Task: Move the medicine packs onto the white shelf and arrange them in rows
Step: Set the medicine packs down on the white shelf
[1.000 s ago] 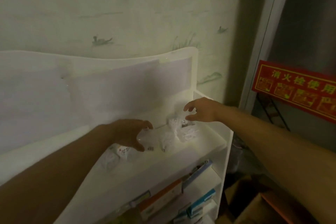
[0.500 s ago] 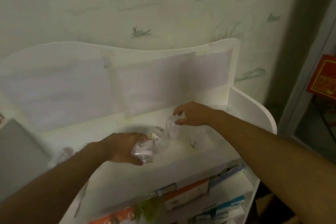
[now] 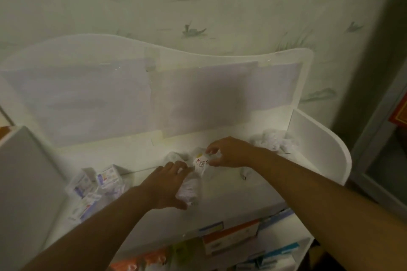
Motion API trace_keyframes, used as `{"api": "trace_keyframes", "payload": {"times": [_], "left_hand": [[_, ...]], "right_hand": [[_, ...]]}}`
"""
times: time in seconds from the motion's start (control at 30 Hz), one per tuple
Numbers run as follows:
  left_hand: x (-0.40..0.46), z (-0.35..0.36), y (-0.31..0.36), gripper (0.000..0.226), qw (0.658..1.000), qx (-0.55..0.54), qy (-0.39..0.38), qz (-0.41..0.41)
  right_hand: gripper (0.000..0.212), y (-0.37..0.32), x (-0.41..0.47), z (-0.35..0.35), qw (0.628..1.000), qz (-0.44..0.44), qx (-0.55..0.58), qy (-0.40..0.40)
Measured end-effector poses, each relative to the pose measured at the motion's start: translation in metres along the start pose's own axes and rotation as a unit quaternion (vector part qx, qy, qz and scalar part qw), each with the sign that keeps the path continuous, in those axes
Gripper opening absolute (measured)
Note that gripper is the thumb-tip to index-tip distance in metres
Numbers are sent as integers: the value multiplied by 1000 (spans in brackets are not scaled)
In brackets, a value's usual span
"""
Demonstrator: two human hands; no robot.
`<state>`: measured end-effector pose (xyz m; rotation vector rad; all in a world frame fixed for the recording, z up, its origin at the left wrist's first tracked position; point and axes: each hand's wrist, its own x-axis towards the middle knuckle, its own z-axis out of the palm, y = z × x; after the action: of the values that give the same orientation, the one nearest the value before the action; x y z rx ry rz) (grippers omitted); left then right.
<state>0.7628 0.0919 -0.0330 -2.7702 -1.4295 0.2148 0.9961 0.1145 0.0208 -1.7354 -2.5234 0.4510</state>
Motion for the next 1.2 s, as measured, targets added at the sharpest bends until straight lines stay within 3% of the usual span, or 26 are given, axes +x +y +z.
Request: {"api": "trace_keyframes", "payload": {"times": [0.37, 0.7, 0.87, 1.03, 1.2], "left_hand": [[2, -9, 6, 104, 999, 17, -27, 21], [-47, -20, -20, 68, 1000, -5, 12, 6], [-79, -58, -66, 52, 997, 9, 13, -70], [-119, -96, -111, 52, 993, 19, 46, -109], [-184, -136, -151, 55, 987, 26, 93, -130]], "right_hand": [[49, 1, -22, -2, 1000, 10, 15, -6], [49, -33, 6, -12, 999, -36, -19, 14], [52, -73, 16, -28, 997, -56, -37, 40], [64, -128, 17, -51, 993, -60, -72, 65], [63, -208, 14, -81, 987, -86, -76, 111]]}}
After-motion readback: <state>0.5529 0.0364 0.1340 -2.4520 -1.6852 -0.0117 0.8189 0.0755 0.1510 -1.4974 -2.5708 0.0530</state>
